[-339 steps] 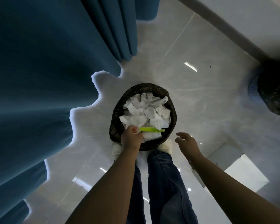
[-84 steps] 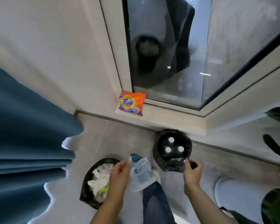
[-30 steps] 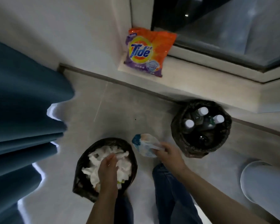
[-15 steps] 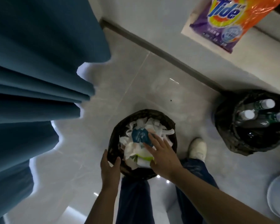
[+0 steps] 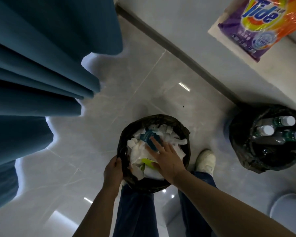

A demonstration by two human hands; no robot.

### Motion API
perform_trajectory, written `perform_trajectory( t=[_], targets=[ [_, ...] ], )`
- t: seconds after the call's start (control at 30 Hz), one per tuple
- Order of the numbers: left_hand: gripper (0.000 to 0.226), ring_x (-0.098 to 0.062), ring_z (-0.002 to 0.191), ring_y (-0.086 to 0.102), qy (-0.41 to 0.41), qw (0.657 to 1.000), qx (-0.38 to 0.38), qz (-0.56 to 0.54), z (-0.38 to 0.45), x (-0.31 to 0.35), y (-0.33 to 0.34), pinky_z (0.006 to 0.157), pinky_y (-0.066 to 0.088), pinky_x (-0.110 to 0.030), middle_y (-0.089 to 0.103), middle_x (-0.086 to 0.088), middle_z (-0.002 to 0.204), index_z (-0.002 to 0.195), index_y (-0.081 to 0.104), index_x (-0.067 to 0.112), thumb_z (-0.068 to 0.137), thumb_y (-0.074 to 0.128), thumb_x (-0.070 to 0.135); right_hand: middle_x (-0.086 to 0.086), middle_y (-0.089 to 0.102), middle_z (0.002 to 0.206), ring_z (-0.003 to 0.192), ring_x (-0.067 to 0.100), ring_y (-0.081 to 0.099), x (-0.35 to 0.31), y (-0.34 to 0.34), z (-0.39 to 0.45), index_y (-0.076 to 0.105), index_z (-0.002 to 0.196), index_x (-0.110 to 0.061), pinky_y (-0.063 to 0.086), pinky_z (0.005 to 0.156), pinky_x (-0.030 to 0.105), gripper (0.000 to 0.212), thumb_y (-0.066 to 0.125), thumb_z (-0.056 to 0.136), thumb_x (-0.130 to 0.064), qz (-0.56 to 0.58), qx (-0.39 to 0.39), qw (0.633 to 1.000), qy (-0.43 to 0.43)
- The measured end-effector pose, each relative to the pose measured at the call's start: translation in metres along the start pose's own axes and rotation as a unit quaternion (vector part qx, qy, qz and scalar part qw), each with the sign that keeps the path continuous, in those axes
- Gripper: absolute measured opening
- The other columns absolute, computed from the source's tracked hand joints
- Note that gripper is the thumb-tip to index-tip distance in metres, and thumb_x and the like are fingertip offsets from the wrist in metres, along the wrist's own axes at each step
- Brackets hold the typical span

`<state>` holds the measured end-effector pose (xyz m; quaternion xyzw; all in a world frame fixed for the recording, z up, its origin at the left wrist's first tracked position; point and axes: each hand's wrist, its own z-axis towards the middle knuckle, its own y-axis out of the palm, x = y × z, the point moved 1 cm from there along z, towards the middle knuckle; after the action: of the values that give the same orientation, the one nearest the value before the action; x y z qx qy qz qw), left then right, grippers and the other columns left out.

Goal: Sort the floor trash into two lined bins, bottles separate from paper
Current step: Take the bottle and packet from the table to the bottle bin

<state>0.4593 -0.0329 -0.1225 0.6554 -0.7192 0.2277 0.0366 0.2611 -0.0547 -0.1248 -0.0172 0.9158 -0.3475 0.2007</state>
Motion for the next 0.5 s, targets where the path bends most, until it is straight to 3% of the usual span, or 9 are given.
perform_trajectory(
  t=[0.1, 0.2, 0.3, 0.37, 0.43, 0.5],
  targets=[
    [0.034, -0.026, 0.105, 0.059, 0.014, 1.0, -0.009, 0.013, 0.003, -0.001, -0.001, 0.095, 0.049, -0.049, 0.062, -0.01, 0.117, 0.127, 0.057, 0.017, 0.101, 0.039, 0.03, -0.001, -0.015, 0.158, 0.145, 0.033, 0.001, 0.004, 0.003, 0.011, -0.001, 0.15, -0.032, 0.003, 0.117, 0.05, 0.063, 0.034, 0.099, -0.042, -0.024, -0.059, 0.998, 0.017],
    [0.032, -0.025, 0.108, 0.059, 0.023, 1.0, -0.009, 0.019, 0.003, 0.003, 0.008, 0.095, 0.049, -0.049, 0.062, -0.006, 0.12, 0.127, 0.055, 0.024, 0.1, 0.04, 0.033, -0.001, -0.014, 0.158, 0.145, 0.033, 0.0, 0.007, -0.006, 0.007, -0.001, 0.15, -0.03, 0.001, 0.117, 0.047, 0.065, 0.037, 0.098, -0.04, -0.013, -0.064, 0.997, 0.036],
    [0.032, -0.024, 0.107, 0.059, 0.018, 0.999, -0.023, 0.014, 0.001, 0.016, 0.029, 0.096, 0.049, -0.048, 0.062, -0.004, 0.119, 0.128, 0.054, 0.027, 0.1, 0.04, 0.031, 0.005, 0.022, 0.156, 0.141, 0.036, 0.022, 0.008, -0.02, -0.016, 0.031, 0.146, -0.023, 0.016, 0.115, 0.05, 0.056, 0.042, 0.091, -0.029, 0.013, 0.069, 0.995, 0.064],
    [0.031, -0.025, 0.105, 0.059, 0.024, 0.999, -0.029, 0.003, -0.003, 0.032, 0.051, 0.094, 0.05, -0.046, 0.061, -0.006, 0.12, 0.127, 0.053, 0.023, 0.101, 0.038, 0.026, 0.006, 0.049, 0.14, 0.13, 0.033, 0.044, 0.017, -0.031, -0.039, 0.054, 0.131, -0.02, 0.032, 0.108, 0.052, 0.05, 0.044, 0.082, -0.025, 0.056, 0.162, 0.982, 0.085],
    [0.032, -0.027, 0.106, 0.058, 0.022, 0.999, -0.029, -0.011, -0.009, 0.052, 0.076, 0.091, 0.051, -0.042, 0.059, -0.006, 0.12, 0.13, 0.051, 0.02, 0.102, 0.036, 0.023, 0.007, 0.054, 0.134, 0.126, 0.028, 0.048, 0.039, -0.037, -0.063, 0.058, 0.124, -0.017, 0.037, 0.107, 0.046, 0.045, 0.05, 0.079, -0.016, 0.145, 0.245, 0.953, 0.109],
    [0.033, -0.029, 0.107, 0.057, 0.012, 0.999, -0.025, -0.033, -0.012, 0.068, 0.103, 0.087, 0.051, -0.039, 0.057, -0.007, 0.12, 0.133, 0.049, 0.019, 0.103, 0.036, 0.022, 0.008, 0.055, 0.131, 0.122, 0.023, 0.049, 0.062, -0.046, -0.087, 0.06, 0.122, -0.014, 0.038, 0.105, 0.038, 0.041, 0.052, 0.082, -0.01, 0.289, 0.308, 0.89, 0.174]
  ],
)
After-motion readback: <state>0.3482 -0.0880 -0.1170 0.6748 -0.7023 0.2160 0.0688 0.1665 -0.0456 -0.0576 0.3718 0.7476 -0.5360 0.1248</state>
